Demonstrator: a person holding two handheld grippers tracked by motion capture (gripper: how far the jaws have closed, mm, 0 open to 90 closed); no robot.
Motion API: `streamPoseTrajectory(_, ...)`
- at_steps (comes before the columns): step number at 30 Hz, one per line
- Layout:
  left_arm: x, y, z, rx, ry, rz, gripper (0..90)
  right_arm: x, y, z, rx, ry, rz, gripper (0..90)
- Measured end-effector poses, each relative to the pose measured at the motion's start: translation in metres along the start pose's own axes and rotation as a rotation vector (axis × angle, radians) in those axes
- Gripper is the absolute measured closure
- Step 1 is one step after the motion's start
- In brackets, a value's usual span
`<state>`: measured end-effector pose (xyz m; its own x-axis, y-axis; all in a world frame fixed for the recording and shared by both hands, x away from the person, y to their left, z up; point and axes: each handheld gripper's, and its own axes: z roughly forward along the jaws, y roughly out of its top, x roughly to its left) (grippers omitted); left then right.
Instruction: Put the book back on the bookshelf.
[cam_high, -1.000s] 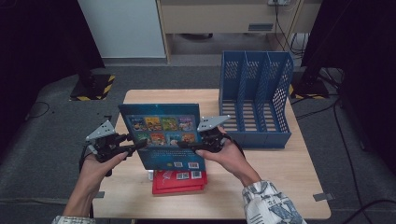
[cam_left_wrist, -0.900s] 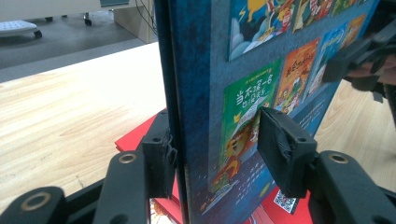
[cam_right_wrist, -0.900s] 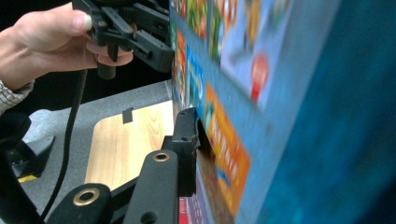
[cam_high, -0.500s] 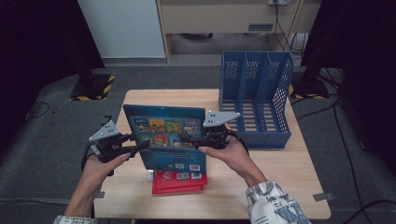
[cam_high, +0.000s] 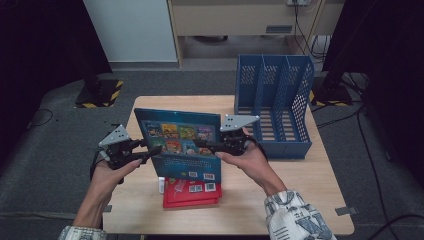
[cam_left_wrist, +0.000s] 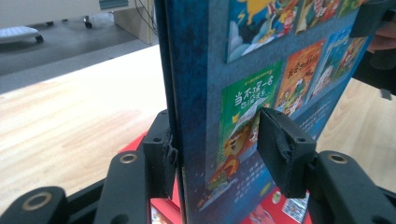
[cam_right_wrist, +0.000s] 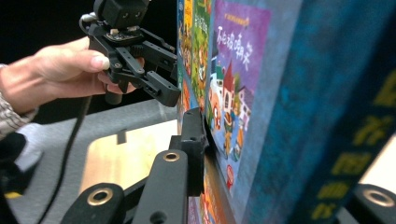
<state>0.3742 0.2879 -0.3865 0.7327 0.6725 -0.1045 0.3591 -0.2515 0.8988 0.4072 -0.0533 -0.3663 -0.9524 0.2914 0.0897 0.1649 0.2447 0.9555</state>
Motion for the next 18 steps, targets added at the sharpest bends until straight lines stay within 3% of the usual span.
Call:
streamPoseTrajectory(3,0.005,0.002,0.005,-0.01,0.002,0.002,48.1,-0.005,0.001,0.002,-0.007,-0.011,-0.023,76.4)
streamPoseTrajectory(9,0.01,-0.001,0.009,-0.044,-0.002,0.004,47.3,-0.012,0.0,0.004,-0.025,-0.011,-0.011,75.8)
streamPoseTrajectory(18,0.006,0.002,0.009,-0.027,-0.015,0.015,46.4,-0.005,0.013,0.007,-0.061,-0.017,-0.014,74.8)
